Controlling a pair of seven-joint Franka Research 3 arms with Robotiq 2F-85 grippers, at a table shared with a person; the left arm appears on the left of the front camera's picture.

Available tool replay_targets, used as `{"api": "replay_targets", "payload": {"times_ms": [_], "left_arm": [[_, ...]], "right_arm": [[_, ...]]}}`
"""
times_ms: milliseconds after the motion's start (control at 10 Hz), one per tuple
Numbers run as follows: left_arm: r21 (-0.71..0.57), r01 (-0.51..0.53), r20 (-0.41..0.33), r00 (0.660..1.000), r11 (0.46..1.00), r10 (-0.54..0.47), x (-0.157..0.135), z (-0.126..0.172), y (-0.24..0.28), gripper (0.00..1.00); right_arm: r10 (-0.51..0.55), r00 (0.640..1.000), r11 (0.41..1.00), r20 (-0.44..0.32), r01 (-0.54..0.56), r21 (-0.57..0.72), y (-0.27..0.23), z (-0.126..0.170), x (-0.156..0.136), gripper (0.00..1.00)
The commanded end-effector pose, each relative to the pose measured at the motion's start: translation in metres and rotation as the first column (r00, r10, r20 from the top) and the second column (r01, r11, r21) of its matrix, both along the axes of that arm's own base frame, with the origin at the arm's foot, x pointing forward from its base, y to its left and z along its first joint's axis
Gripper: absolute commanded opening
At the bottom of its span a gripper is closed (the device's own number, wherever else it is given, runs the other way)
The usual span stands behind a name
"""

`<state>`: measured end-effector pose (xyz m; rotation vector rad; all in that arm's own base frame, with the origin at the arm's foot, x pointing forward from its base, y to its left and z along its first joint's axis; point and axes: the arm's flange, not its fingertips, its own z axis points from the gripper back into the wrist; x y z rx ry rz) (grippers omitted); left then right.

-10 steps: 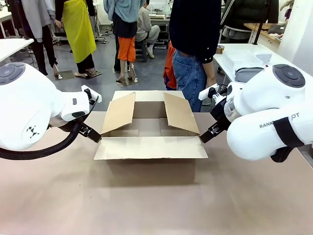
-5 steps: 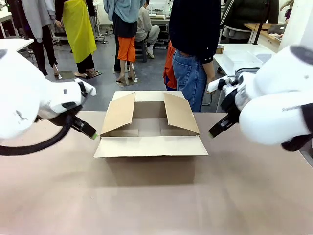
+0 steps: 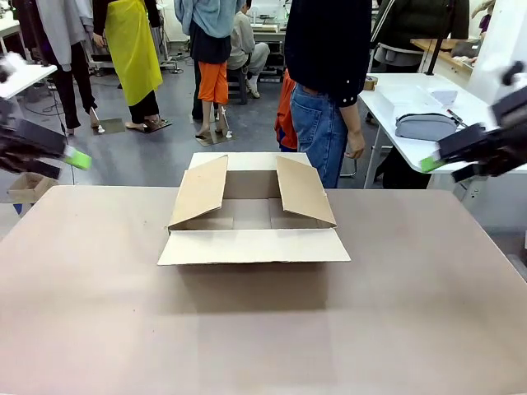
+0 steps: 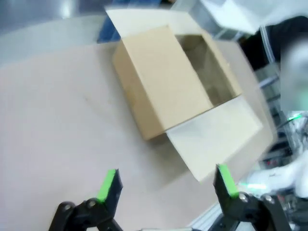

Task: Pack the gift set into the box.
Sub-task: Place both hands on the side flaps of the Package Box and spread them outward.

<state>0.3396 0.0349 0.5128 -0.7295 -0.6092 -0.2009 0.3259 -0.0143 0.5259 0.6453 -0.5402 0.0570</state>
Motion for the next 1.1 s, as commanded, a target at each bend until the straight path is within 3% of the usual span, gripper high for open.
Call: {"api": "replay_targets", "payload": {"times_ms": [0,100,300,400,500,600,900,1000], "left_arm": [[-0.53,-0.11,-0.064,0.994,0.841,0.09,-0.025,-0.084,0.089,1.0],[-0.634,-0.195,-0.136,0.981,0.748,0.141,-0.019,-0.116,0.125,1.0],[-0.744,-0.312,-0.253,0.95,0.591,0.182,-0.012,-0.167,0.132,1.0],[-0.714,-0.371,-0.291,0.929,0.594,0.23,-0.009,-0.177,0.124,1.0],[-0.64,-0.34,-0.224,0.94,0.689,0.256,-0.009,-0.174,0.113,1.0],[-0.665,-0.339,-0.25,0.941,0.666,0.228,-0.03,-0.165,0.166,1.0],[-0.665,-0.339,-0.25,0.941,0.666,0.228,-0.03,-0.165,0.166,1.0],[-0.674,-0.363,-0.29,0.931,0.643,0.222,-0.021,-0.18,0.159,1.0]], "right_arm": [[-0.155,0.988,0.887,0.026,0.128,0.443,-0.076,-0.072,-0.057,1.0],[-0.196,0.98,0.798,0.018,0.149,0.583,-0.107,-0.097,-0.062,1.0],[-0.229,0.968,0.613,-0.102,0.225,0.757,-0.141,-0.157,-0.05,1.0],[-0.247,0.955,0.558,-0.165,0.279,0.781,-0.146,-0.183,-0.041,1.0],[-0.278,0.951,0.599,-0.136,0.283,0.749,-0.144,-0.193,-0.036,1.0],[-0.284,0.949,0.645,-0.14,0.297,0.704,-0.2,-0.124,-0.037,1.0],[-0.284,0.949,0.645,-0.14,0.297,0.704,-0.2,-0.124,-0.037,1.0],[-0.27,0.948,0.625,-0.169,0.306,0.719,-0.199,-0.147,-0.028,1.0]]}}
